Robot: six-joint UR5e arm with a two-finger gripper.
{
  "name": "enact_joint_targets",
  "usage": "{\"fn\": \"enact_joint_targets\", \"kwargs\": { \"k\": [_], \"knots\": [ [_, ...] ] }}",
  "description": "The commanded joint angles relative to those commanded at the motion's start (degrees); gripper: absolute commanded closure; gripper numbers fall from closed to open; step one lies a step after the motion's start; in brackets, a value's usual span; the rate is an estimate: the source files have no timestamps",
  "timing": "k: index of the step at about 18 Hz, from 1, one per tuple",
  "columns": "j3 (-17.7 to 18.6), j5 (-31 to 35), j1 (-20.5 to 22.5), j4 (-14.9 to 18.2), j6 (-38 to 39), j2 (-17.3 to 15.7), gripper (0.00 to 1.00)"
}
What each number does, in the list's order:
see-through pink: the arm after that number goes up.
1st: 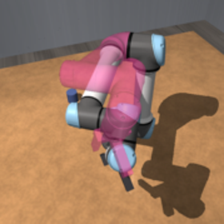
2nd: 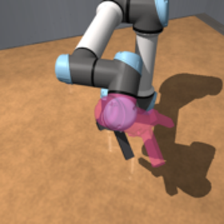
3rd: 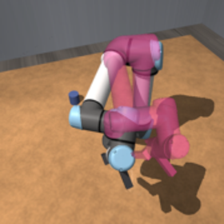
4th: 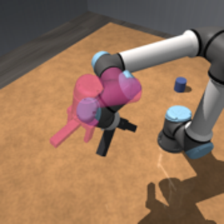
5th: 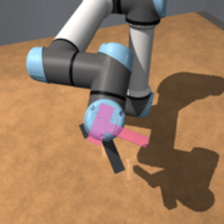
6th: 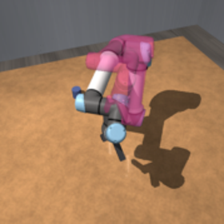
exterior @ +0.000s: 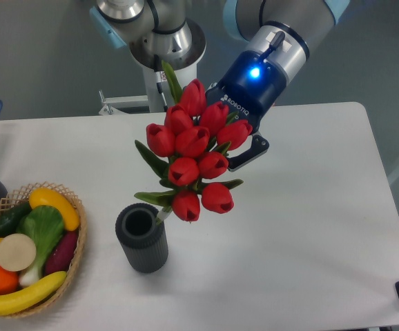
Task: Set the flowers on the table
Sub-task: 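Hold the red tulip bouquet in the gripper above the black vase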
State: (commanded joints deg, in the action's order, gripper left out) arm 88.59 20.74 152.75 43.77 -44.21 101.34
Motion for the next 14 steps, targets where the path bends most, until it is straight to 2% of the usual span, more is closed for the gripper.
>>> {"fn": "enact_joint_targets", "kwargs": {
  "k": [14],
  "knots": [
    [0.18, 0.7, 0.09, 0.18, -0.09, -0.35, 0.59]
  ]
}}
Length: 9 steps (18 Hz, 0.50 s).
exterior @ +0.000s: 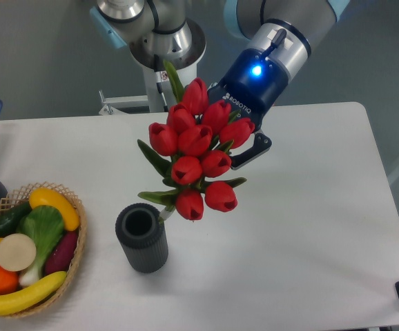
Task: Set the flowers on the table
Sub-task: 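Hold the red tulip bouquet in the gripper above the black vase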
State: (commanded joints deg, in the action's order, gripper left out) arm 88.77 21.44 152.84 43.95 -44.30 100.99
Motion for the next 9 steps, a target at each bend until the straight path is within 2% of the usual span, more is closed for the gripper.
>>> {"fn": "enact_joint_targets", "kwargs": {
  "k": [5, 9],
  "knots": [
    [-0.26, 3.68, -0.35, 0.0, -0.53, 0.18, 0.59],
    [-0.17, 10.18, -0.35, 0.0, -3.15, 0.35, 0.59]
  ]
}}
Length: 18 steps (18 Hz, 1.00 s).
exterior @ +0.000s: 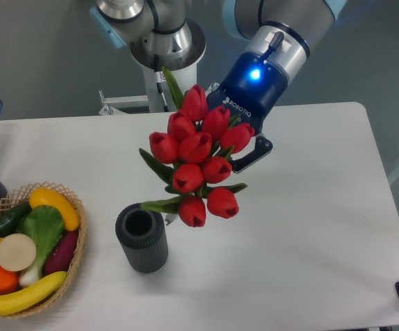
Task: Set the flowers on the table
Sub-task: 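Hold the red tulip bouquet in the gripper above the black vase, then move the held tulips away from the vase and lower them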
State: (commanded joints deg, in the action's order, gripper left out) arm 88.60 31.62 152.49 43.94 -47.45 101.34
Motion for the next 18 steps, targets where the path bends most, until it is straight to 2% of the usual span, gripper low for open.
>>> {"fn": "enact_joint_targets", "kwargs": {
  "k": [6, 10, 12, 15, 18],
  "knots": [
    [0.61, 17.13, -0.44, 0.09, -2.03, -0.09, 0.59],
    [2.01, 18.82, -0.35, 0.18, -4.4, 0.0, 0.59],
    [3.68, 21.36, -0.26, 0.26, -6.06, -0.35, 0.59],
    [7.9, 29.87, -0.26, 0.44, -12.64, -0.62, 0.59],
    [10.28, 35.59, -0.44, 0.7, -15.12, -0.7, 0.59]
  ]
}}
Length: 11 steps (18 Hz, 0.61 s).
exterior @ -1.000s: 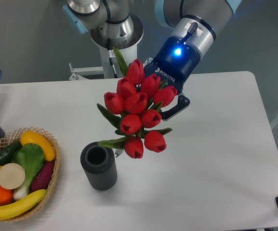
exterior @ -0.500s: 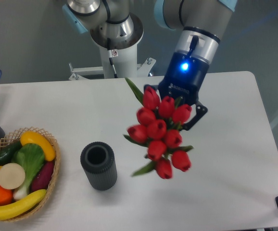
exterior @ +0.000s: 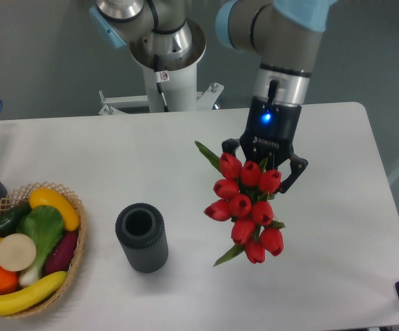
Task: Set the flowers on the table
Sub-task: 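Move the held tulips away from the vase and lower them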
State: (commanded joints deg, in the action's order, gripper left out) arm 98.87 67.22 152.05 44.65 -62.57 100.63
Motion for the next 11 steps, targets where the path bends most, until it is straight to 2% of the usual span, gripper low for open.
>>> {"fn": "enact_joint_targets", "kwargs": {
  "k": [2, 4, 11],
  "knots": [
    [0.7, 4.74, -0.26, 0.52, -1.49, 0.18, 0.59],
    [1.23, 12.12, -2.27, 1.58, -5.96, 0.79, 0.59],
    [2.73, 20.49, -5.18, 2.29, -7.56, 4.83, 0.59]
  ]
}}
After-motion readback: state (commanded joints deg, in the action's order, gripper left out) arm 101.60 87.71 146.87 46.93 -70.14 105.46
